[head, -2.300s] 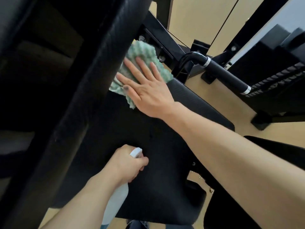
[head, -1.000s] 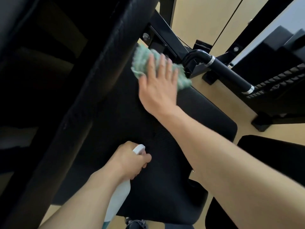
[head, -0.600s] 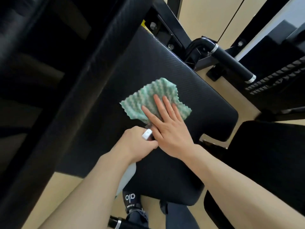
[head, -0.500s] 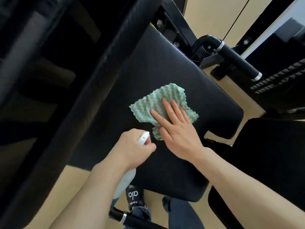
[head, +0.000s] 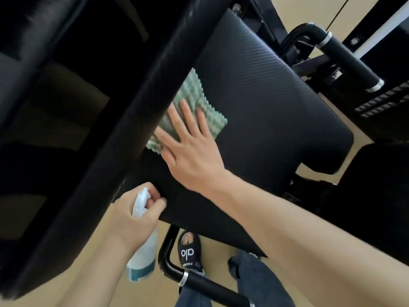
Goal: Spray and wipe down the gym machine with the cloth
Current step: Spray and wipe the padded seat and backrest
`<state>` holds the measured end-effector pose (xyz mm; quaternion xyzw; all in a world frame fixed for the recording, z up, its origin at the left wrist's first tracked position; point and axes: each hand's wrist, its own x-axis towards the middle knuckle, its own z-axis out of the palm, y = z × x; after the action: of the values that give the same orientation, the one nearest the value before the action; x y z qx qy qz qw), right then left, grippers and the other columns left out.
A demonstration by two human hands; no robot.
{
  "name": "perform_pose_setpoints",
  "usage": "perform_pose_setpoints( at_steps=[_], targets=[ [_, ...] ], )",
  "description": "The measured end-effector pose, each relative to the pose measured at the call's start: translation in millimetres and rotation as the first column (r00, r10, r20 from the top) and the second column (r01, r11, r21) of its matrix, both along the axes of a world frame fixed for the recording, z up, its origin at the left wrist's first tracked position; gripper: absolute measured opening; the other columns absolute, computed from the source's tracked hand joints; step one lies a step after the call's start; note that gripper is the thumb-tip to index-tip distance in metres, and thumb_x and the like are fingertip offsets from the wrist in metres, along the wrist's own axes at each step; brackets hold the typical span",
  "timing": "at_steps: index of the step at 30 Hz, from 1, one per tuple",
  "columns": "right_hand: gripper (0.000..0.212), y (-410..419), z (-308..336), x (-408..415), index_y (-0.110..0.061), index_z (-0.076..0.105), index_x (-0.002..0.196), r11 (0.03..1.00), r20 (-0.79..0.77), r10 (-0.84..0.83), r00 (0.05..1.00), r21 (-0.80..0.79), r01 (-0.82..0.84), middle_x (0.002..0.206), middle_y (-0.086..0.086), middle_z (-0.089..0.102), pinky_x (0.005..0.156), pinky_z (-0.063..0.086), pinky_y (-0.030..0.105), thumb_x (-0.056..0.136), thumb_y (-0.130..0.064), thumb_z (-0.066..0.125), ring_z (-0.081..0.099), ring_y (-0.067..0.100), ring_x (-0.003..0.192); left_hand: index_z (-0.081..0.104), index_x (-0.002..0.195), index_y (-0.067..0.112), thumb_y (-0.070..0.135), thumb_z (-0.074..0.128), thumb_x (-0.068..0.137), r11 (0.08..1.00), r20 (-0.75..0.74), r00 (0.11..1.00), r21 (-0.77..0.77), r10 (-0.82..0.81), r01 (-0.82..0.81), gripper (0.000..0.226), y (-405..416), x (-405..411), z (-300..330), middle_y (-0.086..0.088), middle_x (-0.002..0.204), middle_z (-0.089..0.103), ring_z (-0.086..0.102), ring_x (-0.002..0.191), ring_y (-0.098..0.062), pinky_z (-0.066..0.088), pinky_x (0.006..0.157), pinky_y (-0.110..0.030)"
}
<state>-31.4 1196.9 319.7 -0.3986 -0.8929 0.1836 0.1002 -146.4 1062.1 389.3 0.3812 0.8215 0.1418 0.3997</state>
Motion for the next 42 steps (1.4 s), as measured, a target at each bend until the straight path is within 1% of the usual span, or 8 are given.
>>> perform_pose_setpoints(
  at_steps=[7,14,17,20,29,35,37,42],
  targets=[
    [0.055,-40,-10,57,-0.044,0.011,0.159,0.976,0.139,0.207,0.968,0.037,-0.214,0.170,0.003,0.001,0.125,0.005,0.051,0.107,-0.051,0.026,-0.005,0.028,0.156,0.054,0.069,0.013,0.027,0.066,0.080,0.993,0.098,0.990,-0.073,0.103,-0.096,0.021,-19,-1,5,-0.007,0.053,0.045,0.042,0.054,-0.023,0.039,0.061,-0.041],
    [0.060,50,22,-30,-0.047,0.006,0.158,0.855,0.051,-0.438,0.897,-0.283,0.434,0.169,0.002,-0.013,0.115,-0.016,0.066,0.100,-0.061,0.013,-0.021,0.033,0.153,0.058,0.076,0.013,0.018,0.067,0.095,0.999,0.066,0.997,0.021,0.030,-0.031,0.021,-36,-14,-16,0.004,0.052,0.051,0.049,0.050,-0.006,0.046,0.056,-0.024],
    [0.060,18,26,-59,-0.044,0.004,0.159,0.937,0.060,-0.290,0.955,-0.186,0.296,0.169,-0.002,-0.011,0.113,-0.015,0.070,0.101,-0.059,0.015,-0.022,0.034,0.152,0.055,0.076,0.014,0.019,0.066,0.095,0.989,0.086,0.990,0.087,0.116,-0.123,0.022,-52,-21,-20,0.008,0.053,0.051,0.047,0.049,-0.004,0.042,0.051,-0.012],
    [0.059,-58,18,-61,-0.040,0.009,0.160,0.990,0.038,-0.109,0.993,-0.082,0.112,0.170,-0.003,0.002,0.117,-0.007,0.067,0.102,-0.049,0.009,-0.012,0.031,0.155,0.055,0.076,0.013,0.019,0.066,0.094,0.952,0.135,0.950,0.086,0.283,-0.295,0.022,-77,-40,-24,-0.010,0.068,0.056,0.050,0.053,-0.015,0.043,0.057,-0.026],
    [0.055,-124,18,-74,-0.037,0.018,0.160,0.946,0.262,0.261,0.929,0.122,-0.300,0.170,-0.004,0.006,0.119,0.012,0.066,0.105,-0.041,0.020,-0.002,0.028,0.156,0.044,0.058,0.016,0.007,0.066,0.082,0.909,0.282,0.887,0.097,0.365,-0.405,0.034,-138,-77,-30,0.005,0.049,0.038,0.035,0.047,-0.017,0.032,0.053,-0.031],
    [0.041,-84,34,-152,-0.026,0.062,0.131,0.891,0.379,0.319,0.869,0.193,-0.411,0.125,-0.002,0.068,0.117,0.026,0.054,0.102,-0.036,0.035,0.057,0.025,0.123,0.040,0.053,0.021,0.016,0.063,0.089,0.918,0.270,0.905,0.132,0.329,-0.373,0.043,-139,-82,-22,0.012,0.047,0.033,0.032,0.046,-0.013,0.030,0.048,-0.023],
    [0.042,-95,25,-131,-0.023,0.056,0.140,0.881,0.330,0.267,0.905,0.297,-0.368,0.142,0.006,0.057,0.119,0.022,0.056,0.099,-0.027,0.048,0.046,0.030,0.136,0.047,0.067,0.006,0.010,0.064,0.087,0.917,0.271,0.912,0.169,0.308,-0.360,0.027,-136,-82,-15,0.010,0.051,0.038,0.035,0.049,-0.013,0.030,0.046,-0.018],
    [0.107,-136,7,-16,-0.027,0.014,0.162,0.886,0.479,0.258,0.839,0.228,-0.403,0.168,0.015,-0.007,0.125,0.005,0.054,0.078,-0.010,0.079,0.001,0.039,0.155,0.049,0.071,0.007,0.014,0.065,0.086,0.927,0.272,0.922,0.178,0.275,-0.329,0.023,-133,-80,-1,0.010,0.054,0.039,0.038,0.055,-0.014,0.033,0.050,-0.019]
  ],
)
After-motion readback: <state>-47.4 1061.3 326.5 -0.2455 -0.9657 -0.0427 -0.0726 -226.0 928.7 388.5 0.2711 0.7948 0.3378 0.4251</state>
